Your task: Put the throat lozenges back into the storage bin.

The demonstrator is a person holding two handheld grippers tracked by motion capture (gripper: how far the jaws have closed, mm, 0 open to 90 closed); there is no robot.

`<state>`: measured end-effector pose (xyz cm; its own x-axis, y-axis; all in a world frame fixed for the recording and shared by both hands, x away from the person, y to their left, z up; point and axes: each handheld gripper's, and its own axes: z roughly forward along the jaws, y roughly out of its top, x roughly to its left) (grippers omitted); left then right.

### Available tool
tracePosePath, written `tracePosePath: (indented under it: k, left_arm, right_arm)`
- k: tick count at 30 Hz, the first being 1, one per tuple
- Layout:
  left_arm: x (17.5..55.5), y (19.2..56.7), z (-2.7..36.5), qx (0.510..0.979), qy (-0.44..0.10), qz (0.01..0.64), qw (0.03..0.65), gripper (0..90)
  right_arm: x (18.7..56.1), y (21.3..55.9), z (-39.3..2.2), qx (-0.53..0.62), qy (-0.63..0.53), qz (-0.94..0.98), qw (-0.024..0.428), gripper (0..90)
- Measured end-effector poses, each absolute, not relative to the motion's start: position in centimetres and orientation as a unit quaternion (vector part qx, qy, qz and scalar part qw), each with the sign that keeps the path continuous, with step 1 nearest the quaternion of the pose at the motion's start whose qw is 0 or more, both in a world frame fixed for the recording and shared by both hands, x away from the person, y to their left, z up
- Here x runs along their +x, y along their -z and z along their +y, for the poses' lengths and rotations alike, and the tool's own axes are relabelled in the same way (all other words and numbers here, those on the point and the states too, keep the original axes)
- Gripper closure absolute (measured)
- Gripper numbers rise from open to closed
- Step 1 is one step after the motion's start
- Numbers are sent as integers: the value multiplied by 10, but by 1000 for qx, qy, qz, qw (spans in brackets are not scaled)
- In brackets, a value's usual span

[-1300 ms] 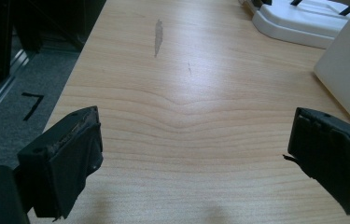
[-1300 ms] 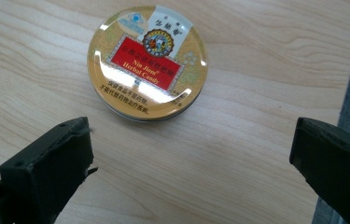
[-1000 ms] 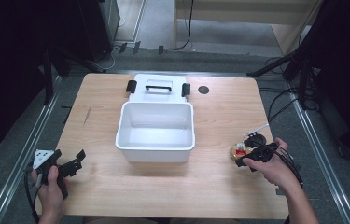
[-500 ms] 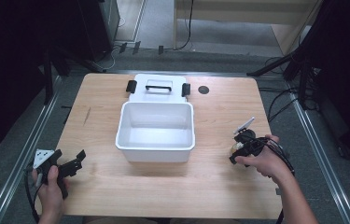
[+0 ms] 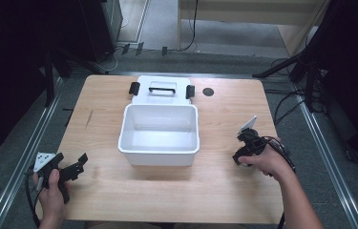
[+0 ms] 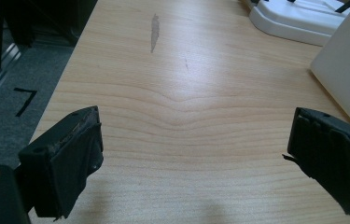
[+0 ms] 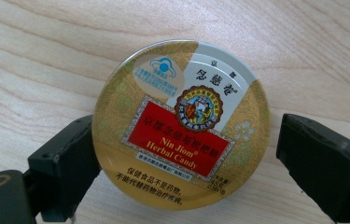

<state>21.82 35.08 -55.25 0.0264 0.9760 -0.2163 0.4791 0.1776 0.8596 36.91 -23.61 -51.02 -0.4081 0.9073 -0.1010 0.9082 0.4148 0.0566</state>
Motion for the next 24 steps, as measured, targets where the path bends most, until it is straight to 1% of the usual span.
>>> tracePosePath:
  k: [3, 4, 5, 7, 18, 24]
  left_arm:
    - [218, 553, 351, 572, -289, 635, 430, 45]
    - [218, 553, 351, 572, -288, 635, 430, 45]
    - [218, 553, 351, 572, -288, 635, 430, 45]
    - [218, 553, 351, 573, -288, 635, 431, 46]
    - [219, 553, 351, 573, -287, 635, 431, 48]
    - [218, 553, 351, 574, -287, 634, 431, 48]
  right_arm:
    - [370, 511, -237, 544, 6, 837, 53, 101]
    - [371, 512, -237, 545, 5, 837, 47, 138]
    - [371, 512, -237, 545, 5, 837, 47, 138]
    - [372, 512, -238, 545, 2, 837, 43, 196]
    - [372, 500, -239, 530, -26, 846, 46, 203]
    - [370, 486, -229, 489, -40, 869, 58, 203]
